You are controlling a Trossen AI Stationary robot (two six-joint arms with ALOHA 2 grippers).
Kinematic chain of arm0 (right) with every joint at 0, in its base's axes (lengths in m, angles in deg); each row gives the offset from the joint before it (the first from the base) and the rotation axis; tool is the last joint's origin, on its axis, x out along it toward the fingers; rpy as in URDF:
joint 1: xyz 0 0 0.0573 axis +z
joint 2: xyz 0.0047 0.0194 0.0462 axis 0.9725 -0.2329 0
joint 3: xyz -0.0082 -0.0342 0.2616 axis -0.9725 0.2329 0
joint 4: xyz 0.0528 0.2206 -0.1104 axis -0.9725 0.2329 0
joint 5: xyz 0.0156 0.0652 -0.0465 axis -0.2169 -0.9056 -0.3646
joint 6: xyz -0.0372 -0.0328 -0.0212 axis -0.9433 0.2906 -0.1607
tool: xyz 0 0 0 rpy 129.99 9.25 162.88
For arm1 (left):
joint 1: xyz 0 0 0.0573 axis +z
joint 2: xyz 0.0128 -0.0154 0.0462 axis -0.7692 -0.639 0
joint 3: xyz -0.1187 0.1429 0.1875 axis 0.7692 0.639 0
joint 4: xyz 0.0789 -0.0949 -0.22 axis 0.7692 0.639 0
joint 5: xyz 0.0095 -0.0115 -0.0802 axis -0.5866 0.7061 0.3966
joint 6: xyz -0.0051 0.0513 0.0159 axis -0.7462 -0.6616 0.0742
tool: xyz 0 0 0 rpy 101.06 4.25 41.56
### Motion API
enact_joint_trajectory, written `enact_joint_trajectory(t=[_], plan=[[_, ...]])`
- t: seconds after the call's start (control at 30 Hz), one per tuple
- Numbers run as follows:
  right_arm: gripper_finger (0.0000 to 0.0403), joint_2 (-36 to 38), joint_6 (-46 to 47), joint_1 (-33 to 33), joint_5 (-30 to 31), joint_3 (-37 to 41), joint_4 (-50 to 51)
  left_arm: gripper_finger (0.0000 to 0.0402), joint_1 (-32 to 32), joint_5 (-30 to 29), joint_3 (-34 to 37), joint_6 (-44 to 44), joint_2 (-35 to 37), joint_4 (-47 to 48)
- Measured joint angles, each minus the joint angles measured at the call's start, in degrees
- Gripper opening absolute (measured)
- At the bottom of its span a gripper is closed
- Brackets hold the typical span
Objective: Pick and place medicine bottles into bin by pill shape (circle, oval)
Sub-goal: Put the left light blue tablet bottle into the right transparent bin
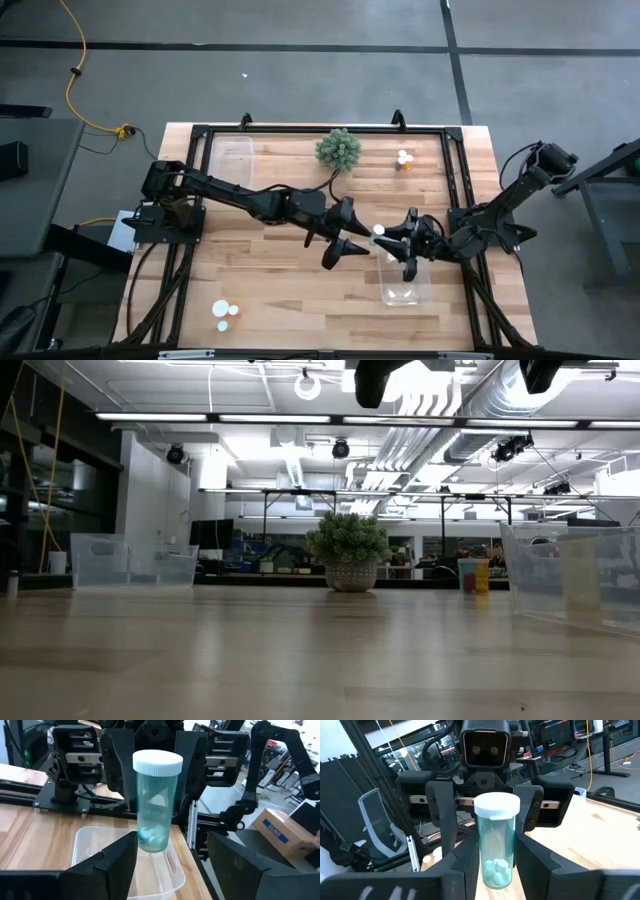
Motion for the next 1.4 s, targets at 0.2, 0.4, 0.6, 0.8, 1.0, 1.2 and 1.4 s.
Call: enact_joint_trajectory(t=[0.2,0.4,0.6,0.8,1.0,1.2,1.4], plan=[[0.0103,-0.02,0.01,-1.57,-1.92,0.00,-0.94,0.0227,0.08,-1.17,0.00,2.76,0.00,-0.64],[0.0103,-0.02,-0.54,-3.12,-3.10,0.00,-2.59,0.0227,0.04,-3.30,0.00,2.97,0.00,-1.36],[0.0103,-0.02,-1.50,-3.97,-4.92,0.00,-3.87,0.0224,0.04,-5.33,0.00,2.97,0.00,-1.42],[0.0103,-0.02,-1.50,-4.01,-5.43,0.00,-3.93,0.0178,0.06,-6.63,0.00,2.97,0.00,-1.77],[0.0103,-0.02,-1.50,-4.01,-5.20,0.00,-3.95,0.0131,0.04,-6.45,0.00,2.95,0.00,-1.80],[0.0103,-0.02,-1.48,-4.01,-4.98,0.00,-3.95,0.0104,0.04,-6.41,0.00,2.32,0.00,-1.82],[0.0103,-0.02,-1.08,-4.01,-5.01,0.00,-3.98,0.0095,0.04,-6.39,0.00,2.34,0.00,-1.84]])
